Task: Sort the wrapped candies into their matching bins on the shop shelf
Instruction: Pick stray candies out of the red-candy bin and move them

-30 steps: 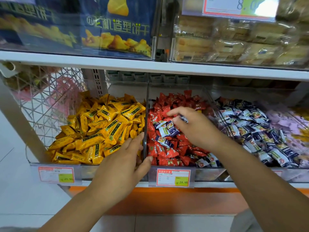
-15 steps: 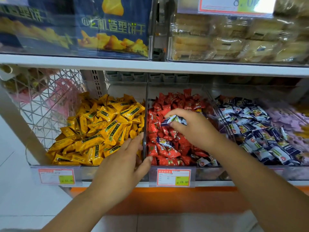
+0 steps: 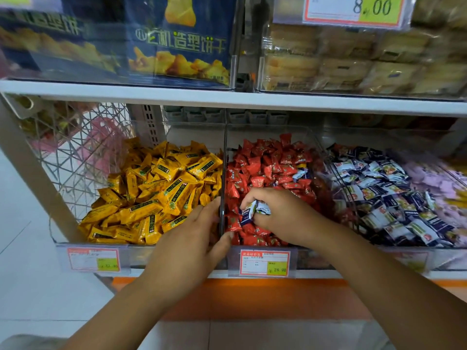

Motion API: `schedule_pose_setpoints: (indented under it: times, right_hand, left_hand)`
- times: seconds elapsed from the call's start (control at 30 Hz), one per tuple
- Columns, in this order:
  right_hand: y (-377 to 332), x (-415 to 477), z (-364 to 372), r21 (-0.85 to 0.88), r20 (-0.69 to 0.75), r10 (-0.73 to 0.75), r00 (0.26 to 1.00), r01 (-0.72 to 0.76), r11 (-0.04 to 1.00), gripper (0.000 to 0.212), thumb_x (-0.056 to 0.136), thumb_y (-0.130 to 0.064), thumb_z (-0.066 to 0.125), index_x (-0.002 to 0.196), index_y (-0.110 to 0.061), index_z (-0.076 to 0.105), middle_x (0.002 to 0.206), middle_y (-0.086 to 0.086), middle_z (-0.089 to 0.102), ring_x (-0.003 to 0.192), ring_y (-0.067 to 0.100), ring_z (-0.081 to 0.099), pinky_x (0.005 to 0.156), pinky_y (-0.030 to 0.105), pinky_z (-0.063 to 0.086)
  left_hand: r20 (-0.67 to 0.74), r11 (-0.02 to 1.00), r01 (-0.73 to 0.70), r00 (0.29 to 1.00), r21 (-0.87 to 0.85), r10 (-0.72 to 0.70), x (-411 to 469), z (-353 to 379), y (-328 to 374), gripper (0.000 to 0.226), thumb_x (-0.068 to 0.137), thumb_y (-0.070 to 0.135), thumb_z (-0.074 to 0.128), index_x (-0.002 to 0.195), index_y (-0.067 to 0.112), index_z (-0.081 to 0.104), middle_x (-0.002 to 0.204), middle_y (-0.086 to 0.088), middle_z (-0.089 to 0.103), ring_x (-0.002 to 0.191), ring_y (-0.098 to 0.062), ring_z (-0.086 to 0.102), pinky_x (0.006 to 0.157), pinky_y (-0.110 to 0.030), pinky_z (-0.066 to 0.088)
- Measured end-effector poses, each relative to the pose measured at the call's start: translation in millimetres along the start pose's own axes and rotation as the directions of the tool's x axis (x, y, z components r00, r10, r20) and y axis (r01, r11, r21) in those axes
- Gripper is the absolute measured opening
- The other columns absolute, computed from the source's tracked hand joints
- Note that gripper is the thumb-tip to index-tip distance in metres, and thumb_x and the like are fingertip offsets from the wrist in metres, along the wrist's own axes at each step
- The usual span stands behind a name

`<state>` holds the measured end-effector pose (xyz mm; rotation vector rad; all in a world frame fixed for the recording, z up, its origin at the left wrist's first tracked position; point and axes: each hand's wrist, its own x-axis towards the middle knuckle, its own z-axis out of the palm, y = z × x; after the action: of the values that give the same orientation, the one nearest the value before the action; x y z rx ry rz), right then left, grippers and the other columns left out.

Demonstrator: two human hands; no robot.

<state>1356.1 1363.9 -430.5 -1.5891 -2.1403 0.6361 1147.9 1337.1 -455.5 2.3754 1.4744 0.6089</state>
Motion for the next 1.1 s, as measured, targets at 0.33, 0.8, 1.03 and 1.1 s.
schedule_pose_setpoints:
  times: [0.33,0.8,1.03,1.1]
  right_hand:
    - [13,-29,-66,0.075,-0.419,0.068,0.905,-0.040,0.996,0.033,0.088,-0.006,0.062,0.095,-0.038,0.062,0.101,-0.010,0.063,0.070,-0.002,0.057,0.053,0.012,0.038]
    - [43,-78,-120,-0.258,-0.228,0.197,0.953,-0.255,0.932,0.037,0.093,-0.023,0.060,0.119,-0.049,0.057,0.136,-0.022,0.044,0.129,0.005,0.041,0.102,0.019,0.031]
    - [-6,-46,-101,-0.445,0.178,0.102,0.979,-0.012,0.895,0.023,0.091,-0.023,0.063,0.101,-0.043,0.069,0.109,-0.023,0.061,0.095,-0.007,0.051,0.090,0.018,0.042]
    - [-9,-33,-102,-0.455,0.243,0.093,0.966,0.028,0.890,0.022,0.090,-0.024,0.064,0.097,-0.044,0.070,0.109,-0.021,0.062,0.101,-0.001,0.053,0.091,0.023,0.043]
  left_hand:
    - [0.004,0.999,0.000,1.000,-0.049,0.000,1,-1,-1,0.070,0.084,0.065,0.034,0.148,0.046,0.015,0.109,0.029,0.040,0.087,0.001,0.057,0.057,-0.016,0.037]
    - [0.003,0.999,0.018,1.000,-0.049,-0.018,1,-1,2,0.080,0.070,0.073,0.022,0.146,0.047,0.021,0.109,0.024,0.044,0.084,-0.003,0.055,0.059,-0.021,0.042]
    - [0.000,0.999,0.028,1.000,-0.042,-0.028,0,-2,4,0.064,0.084,0.062,0.039,0.144,0.049,0.022,0.098,0.027,0.043,0.076,-0.004,0.054,0.055,-0.020,0.040]
    - [0.014,0.999,0.014,1.000,-0.043,-0.014,0,-3,3,0.071,0.077,0.070,0.026,0.144,0.049,0.021,0.100,0.022,0.045,0.079,-0.003,0.055,0.056,-0.021,0.041]
